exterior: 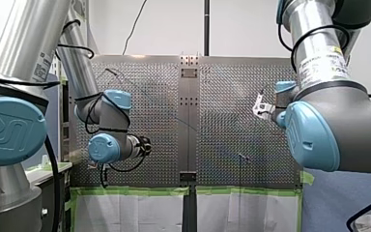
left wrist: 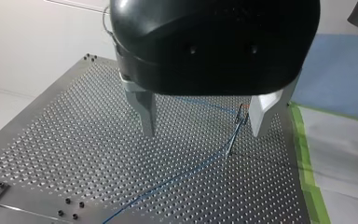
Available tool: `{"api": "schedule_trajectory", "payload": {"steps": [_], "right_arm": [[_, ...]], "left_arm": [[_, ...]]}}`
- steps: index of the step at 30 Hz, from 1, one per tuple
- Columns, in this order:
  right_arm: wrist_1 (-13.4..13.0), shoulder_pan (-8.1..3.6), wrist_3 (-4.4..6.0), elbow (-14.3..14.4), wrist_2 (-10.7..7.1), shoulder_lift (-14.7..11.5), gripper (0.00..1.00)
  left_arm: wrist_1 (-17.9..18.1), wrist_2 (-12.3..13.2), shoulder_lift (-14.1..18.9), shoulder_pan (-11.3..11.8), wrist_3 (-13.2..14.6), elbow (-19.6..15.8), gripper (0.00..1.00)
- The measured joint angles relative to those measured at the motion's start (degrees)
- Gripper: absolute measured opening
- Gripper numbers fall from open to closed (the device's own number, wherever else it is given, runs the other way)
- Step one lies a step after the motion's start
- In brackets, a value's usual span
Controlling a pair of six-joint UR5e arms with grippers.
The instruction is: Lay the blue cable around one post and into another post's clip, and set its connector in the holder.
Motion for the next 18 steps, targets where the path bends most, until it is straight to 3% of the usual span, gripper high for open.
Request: {"api": "schedule_trajectory", "payload": {"steps": [7, 18], "right_arm": [[3.7, 0.87, -1.10, 0.0, 3.64, -2.2, 0.00], [9.5, 1.08, -5.52, 0.0, 9.33, -3.5, 0.00]], "left_arm": [[0.0, 0.0, 0.0, 0.8, 0.2, 0.0, 0.99], [-0.3, 0.0, 0.0, 1.8, 0.4, 0.0, 0.99]]}}
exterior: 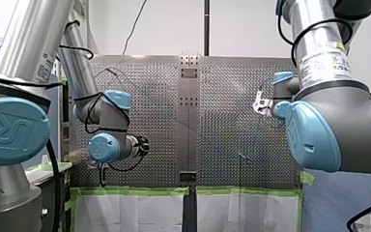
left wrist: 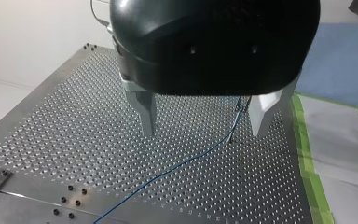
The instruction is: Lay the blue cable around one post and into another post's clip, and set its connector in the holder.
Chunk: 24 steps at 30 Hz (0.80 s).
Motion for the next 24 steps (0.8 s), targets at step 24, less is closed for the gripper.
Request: {"api": "schedule_trajectory", "payload": {"steps": [24], "right_arm": [[12.1, -0.55, -11.99, -0.6, 6.03, -4.9, 0.00]], "left_arm": [[-2.2, 0.0, 0.0, 1.5, 1.0, 0.0, 0.99]]}}
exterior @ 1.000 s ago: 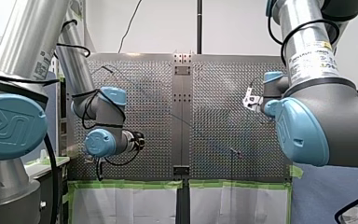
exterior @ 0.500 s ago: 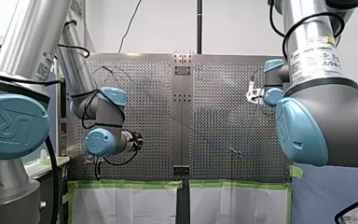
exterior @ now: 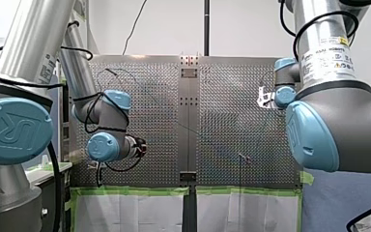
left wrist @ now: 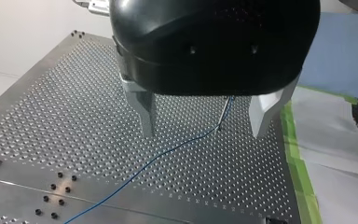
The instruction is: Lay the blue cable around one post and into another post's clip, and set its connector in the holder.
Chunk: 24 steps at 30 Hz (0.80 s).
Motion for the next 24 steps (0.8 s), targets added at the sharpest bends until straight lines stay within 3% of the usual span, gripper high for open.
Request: {"api": "schedule_trajectory", "payload": {"steps": [6, 8, 12, 18, 24], "right_arm": [[3.6, -0.28, -3.51, -1.3, -2.40, 0.0, 0.00], [4.5, -0.53, -3.90, -1.4, -3.28, 0.0, 0.00], [5.2, -1.32, -3.74, -1.5, -5.47, 0.0, 0.00], [3.6, -2.81, -3.36, -2.1, -8.53, 0.0, 0.00], [0.9, -4.24, -1.14, -3.2, -11.50, 0.1, 0.00]], "left_arm": [[-1.3, 0.0, 0.0, 0.4, 0.6, 0.0, 0.99], [-1.6, -0.1, 0.0, 0.5, 0.7, 0.0, 0.99], [-1.9, -0.1, 0.0, 0.8, 0.7, 0.0, 0.99], [-2.7, -0.3, 0.0, 1.3, 0.8, 0.0, 0.99], [-3.7, -1.3, 0.0, 1.9, 1.1, 0.0, 0.99]]}}
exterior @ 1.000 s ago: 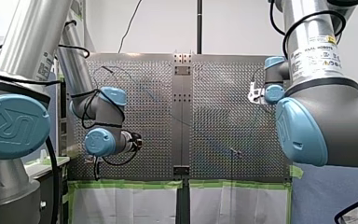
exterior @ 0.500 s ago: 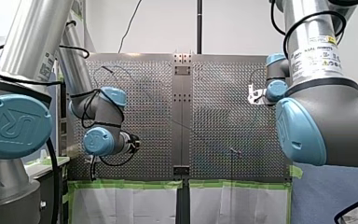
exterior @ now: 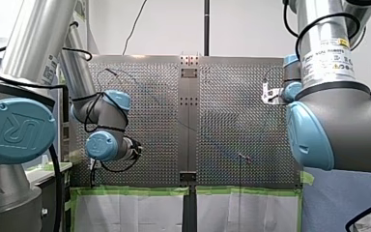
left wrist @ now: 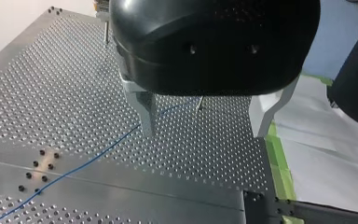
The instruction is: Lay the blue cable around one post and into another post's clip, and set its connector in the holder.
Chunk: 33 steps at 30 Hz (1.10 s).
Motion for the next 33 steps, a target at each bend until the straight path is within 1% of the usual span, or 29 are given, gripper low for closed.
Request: {"api": "schedule_trajectory", "payload": {"steps": [3, 6, 10, 18, 24, 26, 30, 33], "right_arm": [[-1.3, -0.86, 1.05, -0.2, -1.41, 0.0, 0.00], [-1.8, -1.74, 1.44, -0.3, -2.76, 0.1, 0.00], [-1.8, -2.92, 1.74, -0.5, -4.55, 0.1, 0.00], [-0.4, -4.90, 1.94, -1.3, -8.39, 0.2, 0.00], [0.1, -5.94, 1.97, -2.1, -11.39, 0.5, 0.00], [0.3, -6.15, 1.92, -2.5, -12.33, 1.0, 0.00], [0.6, -6.48, 1.35, -3.1, -14.50, 2.3, 0.00], [0.3, -6.57, 1.36, -3.3, -16.01, 2.7, 0.00]], "left_arm": [[-0.1, -0.2, 0.0, 0.3, 0.1, 0.0, 0.99], [-0.2, -0.3, 0.0, 0.5, 0.1, 0.0, 0.99], [-0.3, -0.4, 0.0, 0.9, 0.1, 0.0, 0.99], [-1.3, -0.4, 0.0, 1.5, 0.4, 0.0, 0.99], [-1.9, -0.4, 0.0, 1.8, 1.1, 0.0, 0.99], [-2.1, -0.4, 0.0, 2.0, 1.3, 0.0, 0.99], [-2.4, -0.4, 0.0, 2.3, 1.6, 0.0, 0.99], [-2.5, -0.4, 0.0, 2.4, 1.7, 0.0, 0.99]]}}
